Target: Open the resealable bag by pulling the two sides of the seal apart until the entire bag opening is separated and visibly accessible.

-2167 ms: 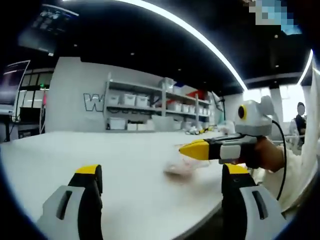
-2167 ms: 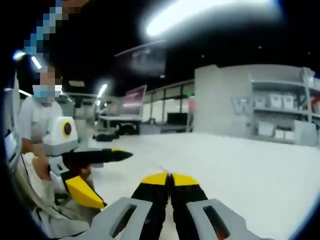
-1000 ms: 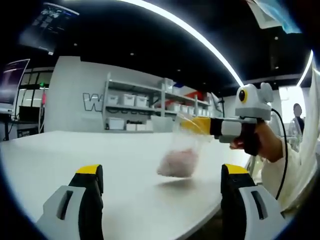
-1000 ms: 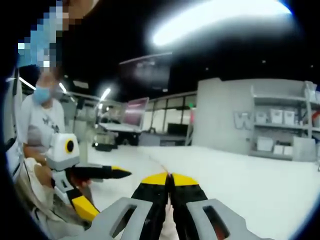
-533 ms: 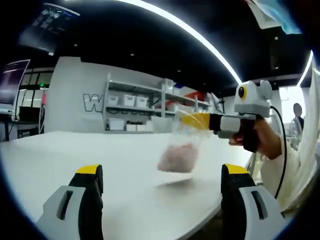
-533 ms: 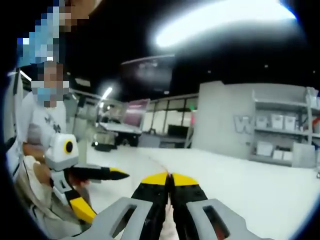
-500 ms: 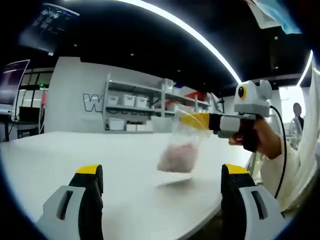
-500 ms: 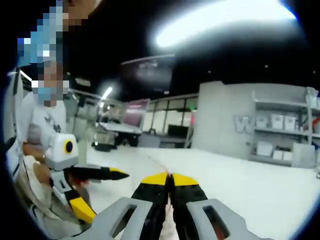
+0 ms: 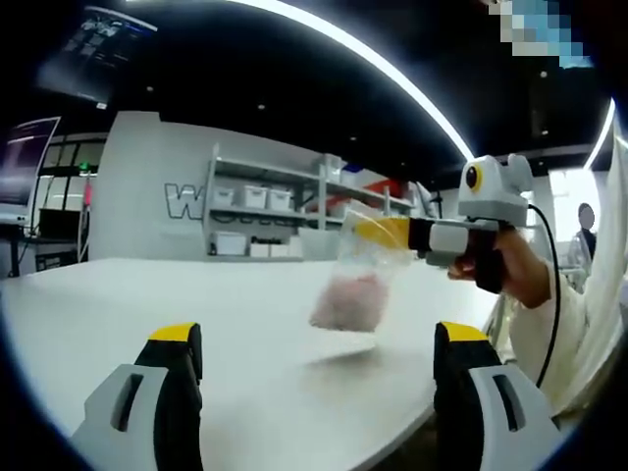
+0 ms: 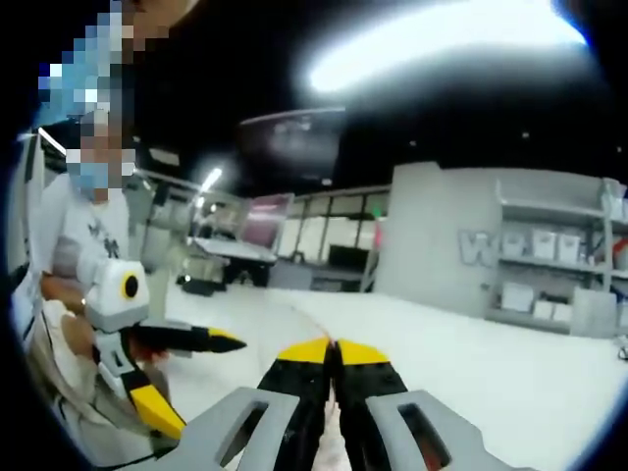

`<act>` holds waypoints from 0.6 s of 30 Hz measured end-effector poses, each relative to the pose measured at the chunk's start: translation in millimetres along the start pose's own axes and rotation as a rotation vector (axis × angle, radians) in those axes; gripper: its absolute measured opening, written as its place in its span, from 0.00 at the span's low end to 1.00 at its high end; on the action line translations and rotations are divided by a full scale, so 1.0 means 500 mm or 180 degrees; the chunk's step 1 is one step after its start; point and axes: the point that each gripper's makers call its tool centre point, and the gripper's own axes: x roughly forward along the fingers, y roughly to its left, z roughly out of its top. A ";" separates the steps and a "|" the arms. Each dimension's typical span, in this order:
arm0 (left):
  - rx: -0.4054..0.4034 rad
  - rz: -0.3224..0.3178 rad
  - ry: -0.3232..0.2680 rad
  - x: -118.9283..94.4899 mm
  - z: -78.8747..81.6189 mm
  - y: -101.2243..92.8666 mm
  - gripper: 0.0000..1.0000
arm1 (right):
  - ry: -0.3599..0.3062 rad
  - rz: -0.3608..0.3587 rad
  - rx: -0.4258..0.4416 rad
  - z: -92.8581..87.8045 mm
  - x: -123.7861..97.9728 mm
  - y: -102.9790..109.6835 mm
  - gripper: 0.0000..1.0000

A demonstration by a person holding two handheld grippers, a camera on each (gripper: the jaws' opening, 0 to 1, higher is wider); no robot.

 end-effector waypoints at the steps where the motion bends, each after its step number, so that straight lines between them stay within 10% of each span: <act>1: -0.0001 0.0000 0.0005 0.000 -0.001 0.000 0.97 | 0.0002 -0.0001 -0.0004 0.000 0.000 -0.001 0.00; 18: 0.0002 0.0020 0.0005 -0.001 0.002 0.003 0.97 | 0.0027 -0.0040 -0.0099 0.003 0.013 -0.022 0.00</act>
